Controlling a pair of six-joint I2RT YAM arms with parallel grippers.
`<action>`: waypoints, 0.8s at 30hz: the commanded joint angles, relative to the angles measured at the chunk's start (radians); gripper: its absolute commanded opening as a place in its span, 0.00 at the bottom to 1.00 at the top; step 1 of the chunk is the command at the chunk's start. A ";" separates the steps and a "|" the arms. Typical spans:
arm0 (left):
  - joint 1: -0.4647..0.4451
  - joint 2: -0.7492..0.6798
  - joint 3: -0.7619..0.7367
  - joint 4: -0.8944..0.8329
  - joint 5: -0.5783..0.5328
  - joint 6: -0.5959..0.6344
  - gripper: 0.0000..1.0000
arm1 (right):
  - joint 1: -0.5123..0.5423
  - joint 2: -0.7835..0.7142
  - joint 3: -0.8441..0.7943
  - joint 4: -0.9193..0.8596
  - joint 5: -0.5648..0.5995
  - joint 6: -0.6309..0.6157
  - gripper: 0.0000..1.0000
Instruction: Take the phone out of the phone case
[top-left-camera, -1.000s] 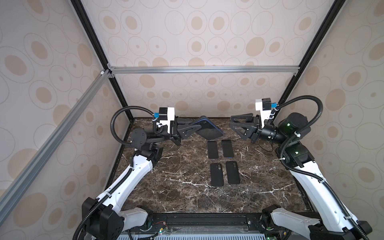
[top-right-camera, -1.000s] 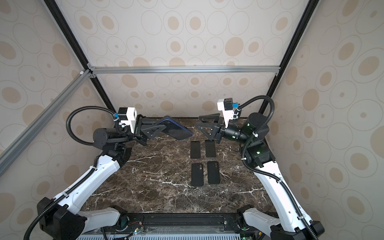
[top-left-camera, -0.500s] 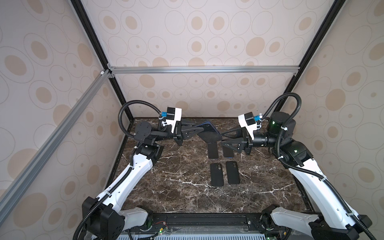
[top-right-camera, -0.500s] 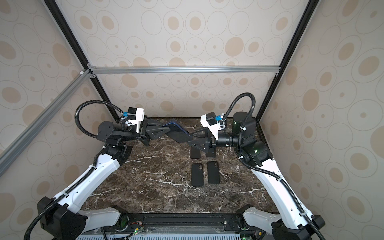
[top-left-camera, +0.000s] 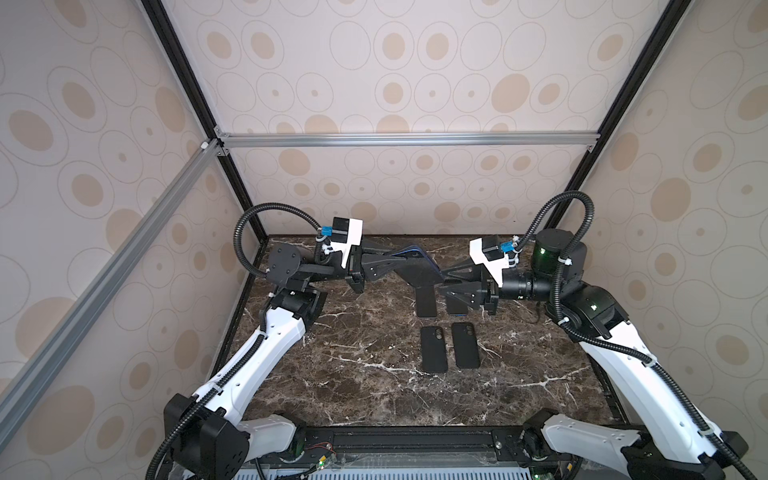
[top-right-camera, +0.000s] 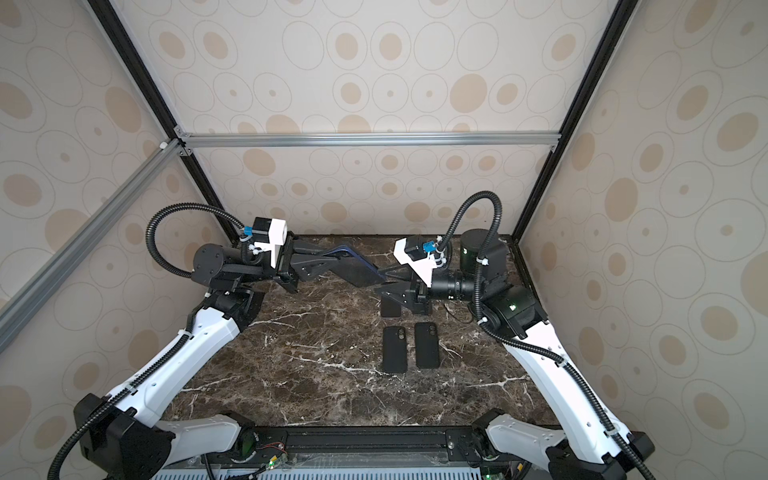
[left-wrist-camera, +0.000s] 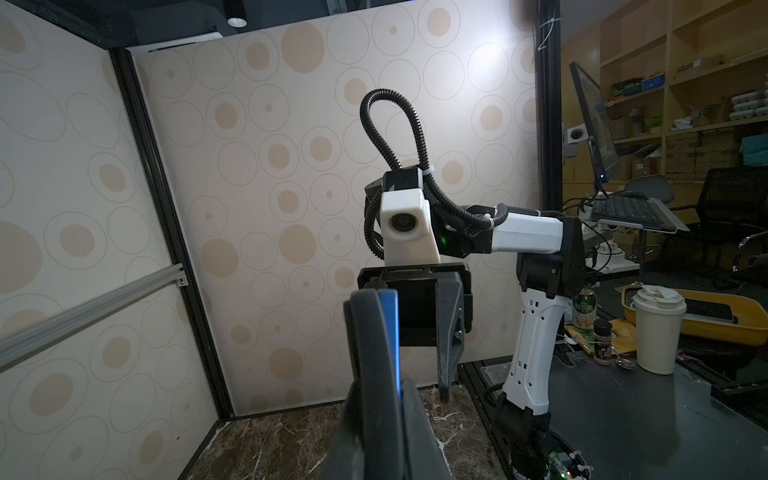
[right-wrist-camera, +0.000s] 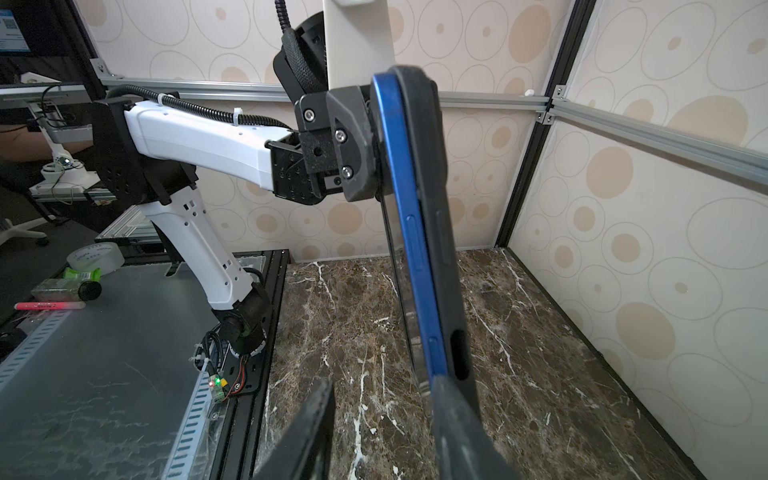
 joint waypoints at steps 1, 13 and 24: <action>0.004 -0.034 0.011 0.075 -0.012 -0.003 0.00 | 0.014 0.013 0.019 -0.019 0.001 -0.032 0.40; 0.004 -0.024 0.002 0.172 0.005 -0.076 0.00 | 0.027 0.054 0.024 0.010 0.015 -0.016 0.37; 0.005 -0.021 -0.004 0.197 0.005 -0.094 0.00 | 0.042 0.058 0.027 0.020 -0.012 -0.006 0.35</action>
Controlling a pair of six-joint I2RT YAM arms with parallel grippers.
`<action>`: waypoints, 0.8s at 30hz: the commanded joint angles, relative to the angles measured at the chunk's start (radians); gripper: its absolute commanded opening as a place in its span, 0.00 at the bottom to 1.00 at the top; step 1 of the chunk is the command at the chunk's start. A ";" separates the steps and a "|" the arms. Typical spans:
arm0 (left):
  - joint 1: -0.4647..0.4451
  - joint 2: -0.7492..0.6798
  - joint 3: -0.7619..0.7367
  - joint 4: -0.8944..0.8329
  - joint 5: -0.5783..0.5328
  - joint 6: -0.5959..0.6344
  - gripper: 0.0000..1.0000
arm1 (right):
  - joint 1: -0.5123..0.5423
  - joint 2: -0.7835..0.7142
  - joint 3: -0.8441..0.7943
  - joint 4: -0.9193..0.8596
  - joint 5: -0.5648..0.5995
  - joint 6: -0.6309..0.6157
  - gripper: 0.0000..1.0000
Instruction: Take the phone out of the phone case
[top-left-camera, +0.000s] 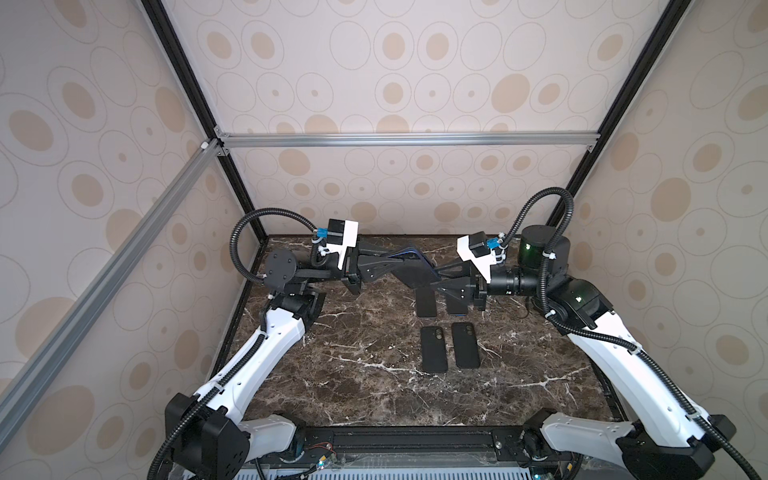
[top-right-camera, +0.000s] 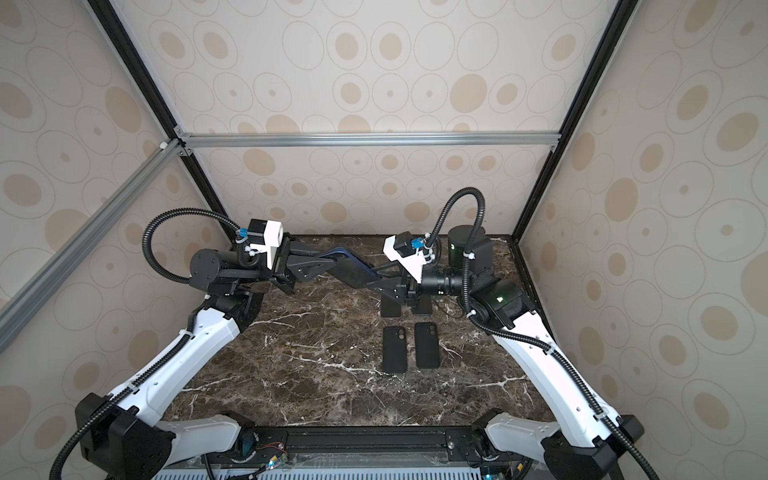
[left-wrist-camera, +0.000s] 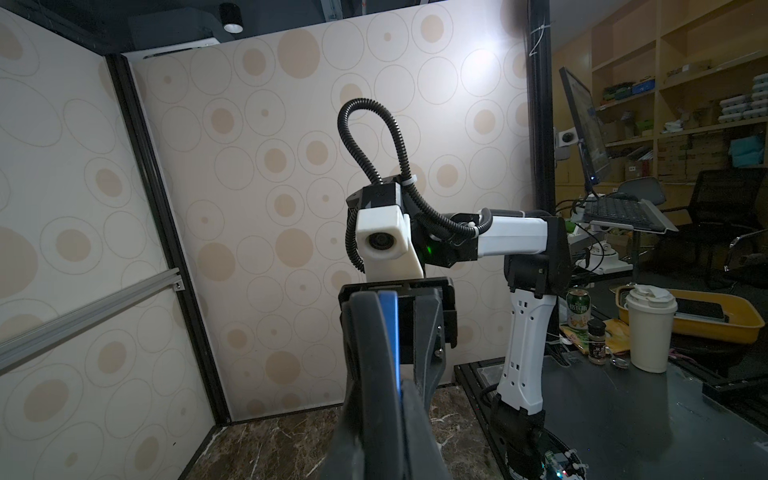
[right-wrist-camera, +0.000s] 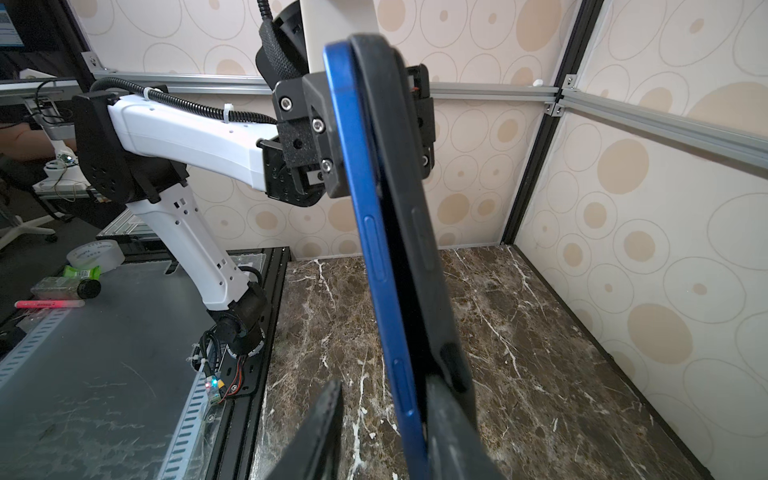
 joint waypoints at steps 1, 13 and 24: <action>-0.008 -0.021 0.021 0.100 -0.017 -0.018 0.00 | 0.011 0.000 0.012 -0.005 -0.035 -0.004 0.35; -0.014 -0.024 0.056 -0.236 -0.077 0.201 0.00 | 0.063 0.068 0.108 -0.035 -0.074 -0.012 0.30; -0.014 -0.021 0.059 -0.315 -0.094 0.264 0.00 | 0.074 0.080 0.124 -0.059 -0.054 -0.022 0.22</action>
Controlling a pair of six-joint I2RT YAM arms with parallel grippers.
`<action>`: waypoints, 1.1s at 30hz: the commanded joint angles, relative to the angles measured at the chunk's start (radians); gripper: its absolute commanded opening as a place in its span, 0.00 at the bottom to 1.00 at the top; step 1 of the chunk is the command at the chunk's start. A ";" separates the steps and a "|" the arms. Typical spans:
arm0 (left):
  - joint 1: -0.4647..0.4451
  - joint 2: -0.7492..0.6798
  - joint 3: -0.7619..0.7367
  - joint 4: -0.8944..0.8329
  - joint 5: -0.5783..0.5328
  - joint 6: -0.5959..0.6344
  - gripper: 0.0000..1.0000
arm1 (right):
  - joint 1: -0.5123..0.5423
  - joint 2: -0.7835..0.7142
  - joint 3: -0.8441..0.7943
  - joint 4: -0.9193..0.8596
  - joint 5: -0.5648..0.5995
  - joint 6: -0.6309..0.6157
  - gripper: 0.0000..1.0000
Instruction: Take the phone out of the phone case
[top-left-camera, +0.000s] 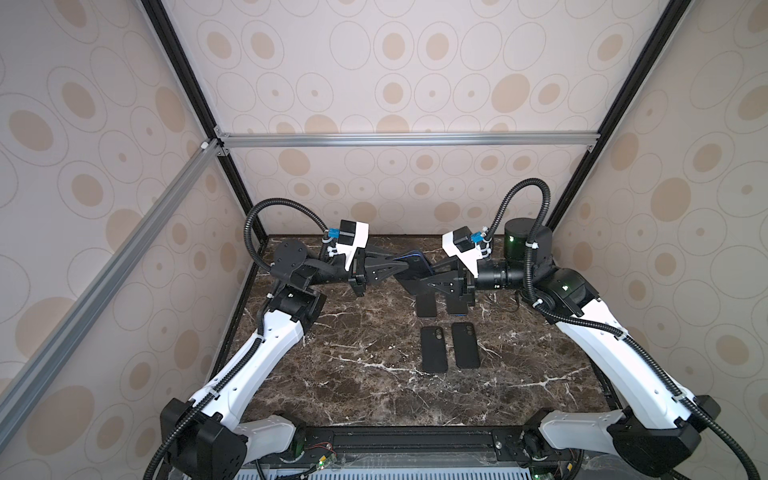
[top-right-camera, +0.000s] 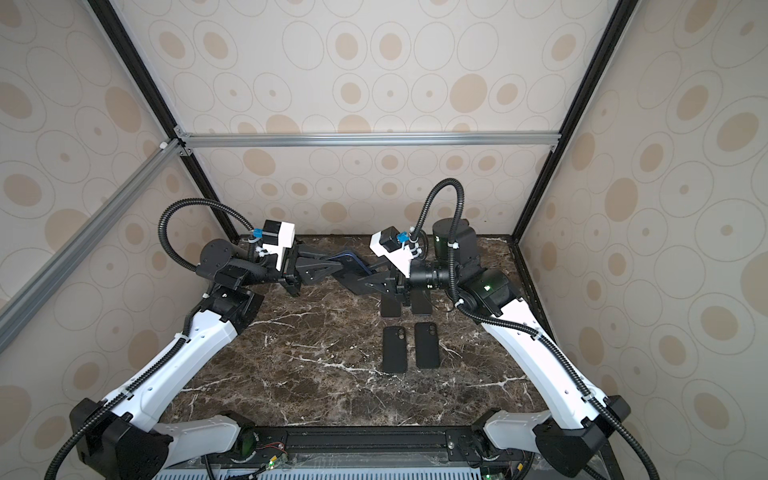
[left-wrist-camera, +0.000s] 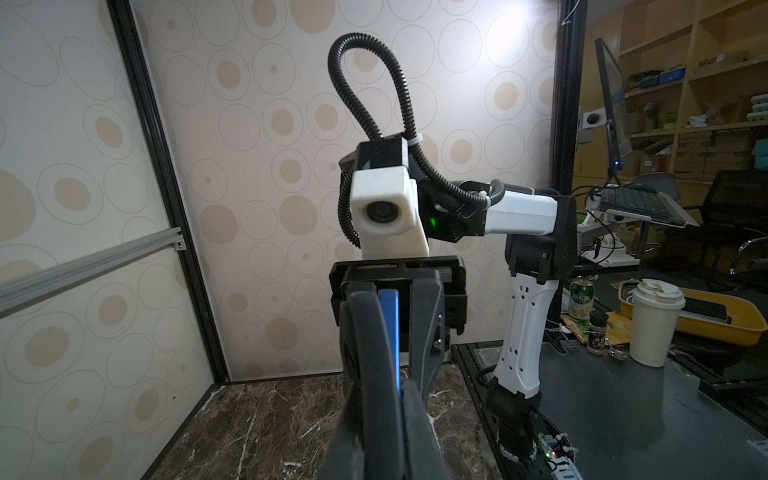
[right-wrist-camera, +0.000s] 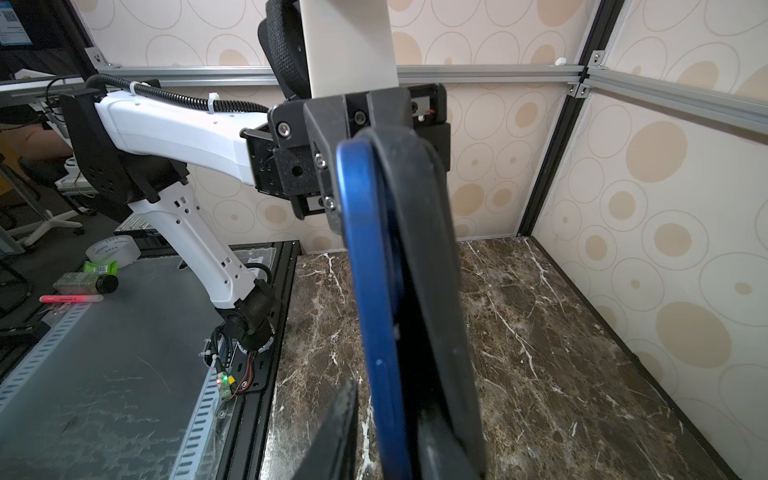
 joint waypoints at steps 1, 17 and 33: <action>-0.001 -0.002 0.044 -0.023 -0.070 0.076 0.00 | 0.030 -0.013 0.033 -0.001 -0.064 -0.015 0.20; 0.003 0.002 0.039 -0.039 -0.080 0.085 0.00 | 0.029 -0.026 0.005 -0.016 -0.022 -0.016 0.00; 0.033 -0.019 -0.010 0.104 -0.064 -0.026 0.21 | -0.064 -0.102 -0.093 0.108 -0.066 0.104 0.00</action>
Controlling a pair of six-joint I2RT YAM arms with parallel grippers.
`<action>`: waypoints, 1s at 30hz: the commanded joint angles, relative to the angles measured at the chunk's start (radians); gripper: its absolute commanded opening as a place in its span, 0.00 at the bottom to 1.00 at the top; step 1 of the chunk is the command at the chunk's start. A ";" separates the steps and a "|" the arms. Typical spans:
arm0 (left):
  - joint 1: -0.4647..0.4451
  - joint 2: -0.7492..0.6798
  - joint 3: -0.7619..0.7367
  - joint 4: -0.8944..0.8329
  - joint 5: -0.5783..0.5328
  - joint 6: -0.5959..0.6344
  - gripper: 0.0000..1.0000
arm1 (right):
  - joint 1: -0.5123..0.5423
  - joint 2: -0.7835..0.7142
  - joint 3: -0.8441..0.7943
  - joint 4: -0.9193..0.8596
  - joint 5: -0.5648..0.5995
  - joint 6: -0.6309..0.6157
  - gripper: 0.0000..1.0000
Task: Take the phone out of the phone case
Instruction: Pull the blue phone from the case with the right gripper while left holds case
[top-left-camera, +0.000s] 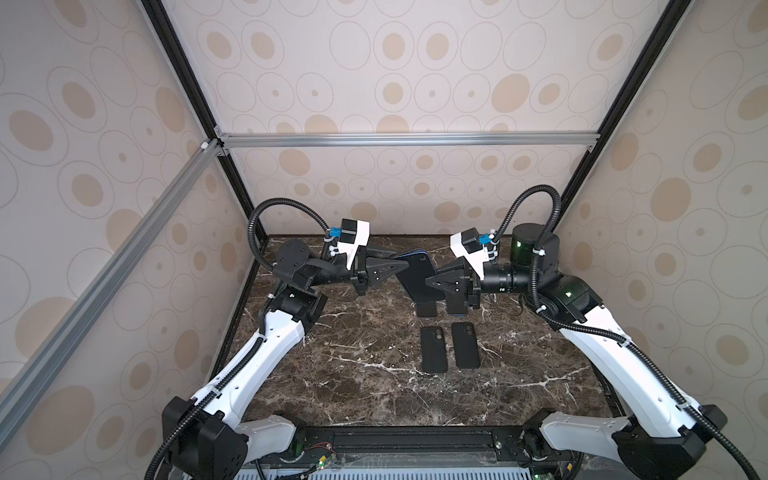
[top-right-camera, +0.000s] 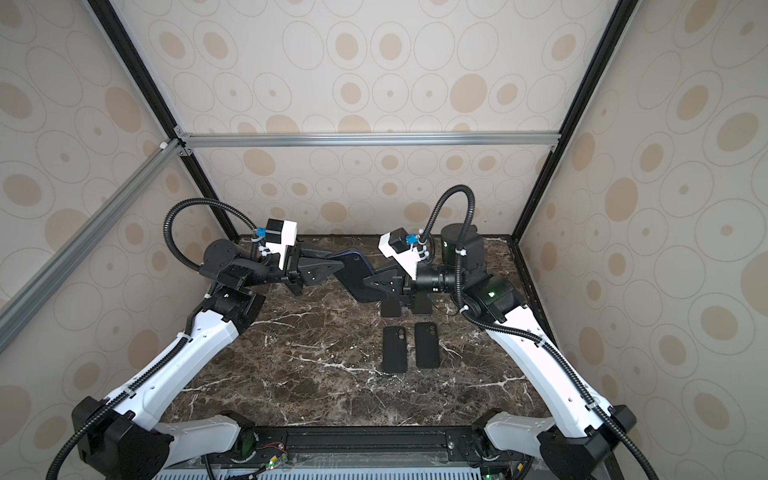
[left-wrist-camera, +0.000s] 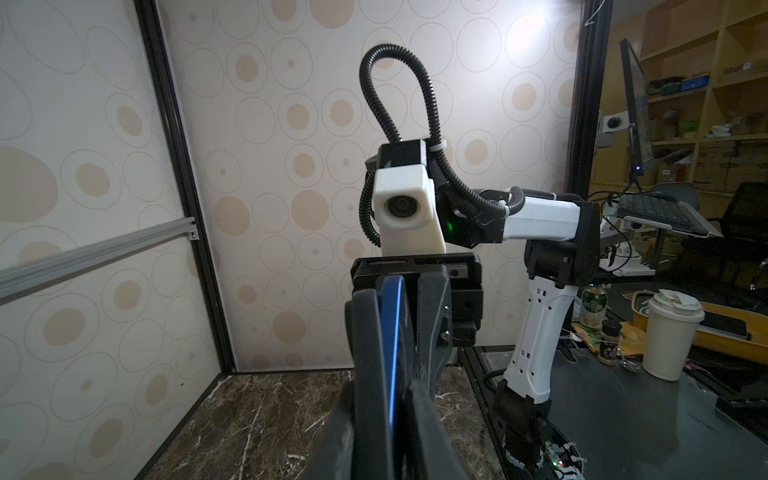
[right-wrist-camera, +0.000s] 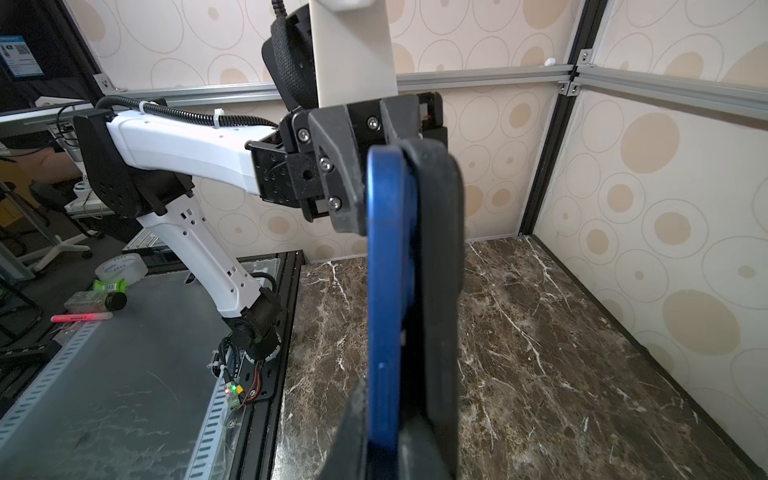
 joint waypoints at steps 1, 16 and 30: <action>0.015 -0.022 0.005 0.088 -0.023 -0.013 0.21 | -0.010 -0.042 -0.003 0.031 -0.030 0.022 0.00; 0.024 -0.027 0.001 0.082 -0.029 -0.013 0.16 | -0.069 -0.122 -0.048 0.017 -0.012 0.023 0.00; 0.048 -0.038 0.086 -0.408 -0.430 0.236 0.05 | -0.091 -0.146 -0.157 0.014 0.227 0.212 0.00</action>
